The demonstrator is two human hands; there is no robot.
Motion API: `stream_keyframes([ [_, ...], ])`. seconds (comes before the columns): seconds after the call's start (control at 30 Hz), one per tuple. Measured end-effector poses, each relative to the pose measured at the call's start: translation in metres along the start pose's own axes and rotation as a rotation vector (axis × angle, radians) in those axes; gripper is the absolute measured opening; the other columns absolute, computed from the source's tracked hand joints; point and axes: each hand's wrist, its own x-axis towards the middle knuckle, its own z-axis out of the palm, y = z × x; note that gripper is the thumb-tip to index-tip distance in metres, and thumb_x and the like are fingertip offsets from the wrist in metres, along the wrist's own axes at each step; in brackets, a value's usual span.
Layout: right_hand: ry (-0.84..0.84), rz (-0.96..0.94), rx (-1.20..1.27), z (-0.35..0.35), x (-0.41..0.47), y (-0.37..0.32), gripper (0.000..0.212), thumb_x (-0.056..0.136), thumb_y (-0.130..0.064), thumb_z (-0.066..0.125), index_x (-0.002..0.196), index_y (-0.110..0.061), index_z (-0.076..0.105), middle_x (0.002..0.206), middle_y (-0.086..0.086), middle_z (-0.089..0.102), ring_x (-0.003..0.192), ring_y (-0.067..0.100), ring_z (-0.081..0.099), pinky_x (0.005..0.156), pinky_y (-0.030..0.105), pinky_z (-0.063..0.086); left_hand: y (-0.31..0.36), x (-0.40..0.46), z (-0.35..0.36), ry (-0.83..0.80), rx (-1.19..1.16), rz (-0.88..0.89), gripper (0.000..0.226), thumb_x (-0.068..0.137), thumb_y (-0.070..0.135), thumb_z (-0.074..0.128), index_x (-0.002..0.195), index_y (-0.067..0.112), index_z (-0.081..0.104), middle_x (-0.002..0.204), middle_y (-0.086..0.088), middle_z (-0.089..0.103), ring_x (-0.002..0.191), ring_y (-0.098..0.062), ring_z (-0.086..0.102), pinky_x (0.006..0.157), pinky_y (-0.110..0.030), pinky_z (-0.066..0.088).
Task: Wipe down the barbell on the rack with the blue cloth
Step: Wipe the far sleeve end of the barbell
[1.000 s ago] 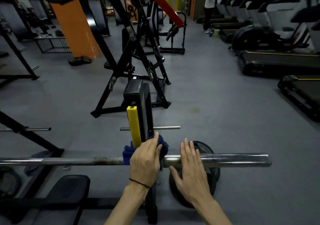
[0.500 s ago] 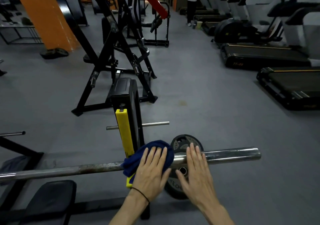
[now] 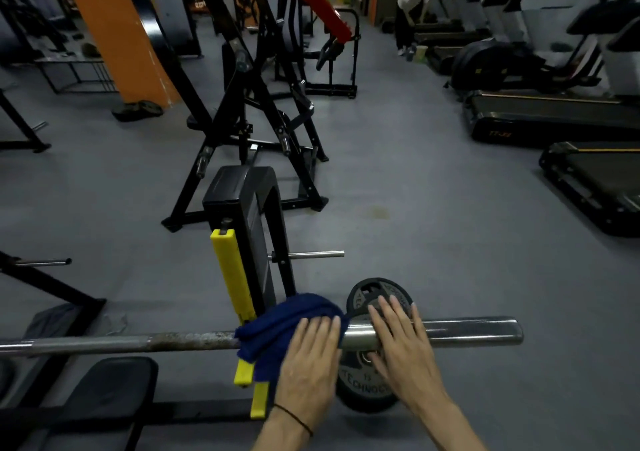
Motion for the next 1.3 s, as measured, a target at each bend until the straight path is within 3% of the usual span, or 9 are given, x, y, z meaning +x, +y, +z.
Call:
stream_keyframes([
  [0.07, 0.009, -0.033, 0.003, 0.0, 0.004, 0.014, 0.092, 0.064, -0.039, 0.091, 0.145, -0.014, 0.054, 0.143, 0.012, 0.058, 0.136, 0.032, 0.053, 0.115, 0.051, 0.029, 0.026, 0.009, 0.005, -0.043, -0.039, -0.001, 0.051, 0.108, 0.032, 0.024, 0.152, 0.007, 0.033, 0.141, -0.013, 0.059, 0.13, -0.029, 0.057, 0.123, -0.04, 0.016],
  [0.27, 0.015, -0.019, 0.085, -0.005, 0.003, 0.017, 0.089, 0.054, -0.029, 0.095, 0.135, -0.016, 0.06, 0.106, 0.004, 0.062, 0.095, 0.025, 0.061, 0.092, 0.041, 0.052, -0.008, -0.01, -0.016, -0.084, 0.13, -0.056, 0.071, 0.097, 0.049, 0.043, 0.154, 0.007, 0.039, 0.164, -0.01, 0.03, 0.152, -0.025, 0.028, 0.123, -0.046, 0.018],
  [0.43, 0.078, -0.01, 0.086, -0.004, 0.004, 0.014, 0.084, 0.045, -0.024, 0.097, 0.123, -0.014, 0.068, 0.102, 0.005, 0.064, 0.091, 0.027, 0.063, 0.089, 0.044, 0.053, 0.024, 0.001, 0.002, -0.098, 0.098, -0.184, 0.082, 0.096, 0.058, 0.043, 0.155, 0.001, 0.033, 0.165, -0.017, 0.024, 0.153, -0.033, 0.022, 0.122, -0.047, 0.017],
  [0.57, 0.126, -0.019, 0.085, 0.0, 0.004, 0.014, 0.077, 0.05, -0.013, 0.09, 0.124, -0.014, 0.068, 0.104, 0.004, 0.065, 0.092, 0.025, 0.062, 0.093, 0.041, 0.046, 0.063, 0.011, 0.019, -0.155, 0.094, -0.069, 0.089, 0.094, 0.06, 0.045, 0.157, 0.001, 0.026, 0.166, -0.018, 0.019, 0.153, -0.031, 0.021, 0.123, -0.043, 0.013],
  [0.77, 0.121, -0.04, 0.081, 0.007, 0.004, 0.017, 0.08, 0.053, -0.026, 0.092, 0.127, -0.015, 0.064, 0.103, 0.004, 0.062, 0.091, 0.026, 0.059, 0.093, 0.041, 0.048, 0.005, -0.024, -0.001, -0.158, 0.204, -0.094, 0.084, 0.093, 0.056, 0.045, 0.155, 0.001, 0.032, 0.165, -0.016, 0.023, 0.15, -0.031, 0.03, 0.121, -0.045, 0.019],
  [0.9, 0.115, -0.05, 0.095, 0.006, 0.005, 0.014, 0.084, 0.052, -0.028, 0.091, 0.13, -0.015, 0.061, 0.104, 0.003, 0.061, 0.092, 0.026, 0.059, 0.093, 0.042, 0.048, 0.048, -0.003, 0.011, -0.169, 0.122, -0.211, 0.095, 0.094, 0.069, 0.036, 0.156, -0.003, 0.025, 0.165, -0.023, 0.021, 0.151, -0.038, 0.023, 0.118, -0.049, 0.019],
  [1.0, 0.135, -0.111, 0.077, 0.004, 0.002, 0.027, 0.097, 0.05, -0.025, 0.092, 0.139, -0.013, 0.056, 0.116, 0.006, 0.064, 0.105, 0.026, 0.063, 0.101, 0.044, 0.051, 0.08, 0.006, 0.02, -0.183, 0.106, -0.095, 0.096, 0.089, 0.064, 0.047, 0.157, 0.001, 0.025, 0.167, -0.019, 0.016, 0.152, -0.035, 0.025, 0.12, -0.046, 0.016],
  [1.1, 0.162, -0.111, 0.044, -0.002, 0.0, 0.063, 0.1, 0.052, -0.041, 0.093, 0.14, -0.012, 0.055, 0.122, 0.007, 0.062, 0.115, 0.026, 0.06, 0.112, 0.048, 0.039, 0.052, -0.006, 0.01, -0.168, 0.157, -0.038, 0.093, 0.09, 0.068, 0.044, 0.156, 0.004, 0.031, 0.166, -0.017, 0.021, 0.15, -0.033, 0.029, 0.12, -0.045, 0.017],
  [1.3, 0.185, -0.197, 0.079, 0.002, 0.0, 0.087, 0.059, 0.081, -0.071, 0.056, 0.11, -0.02, 0.061, 0.1, -0.003, 0.057, 0.086, 0.018, 0.057, 0.076, 0.033, 0.051, 0.023, -0.02, 0.004, -0.173, 0.216, -0.159, 0.098, 0.091, 0.069, 0.039, 0.154, -0.005, 0.024, 0.164, -0.024, 0.019, 0.15, -0.04, 0.026, 0.12, -0.048, 0.018],
])
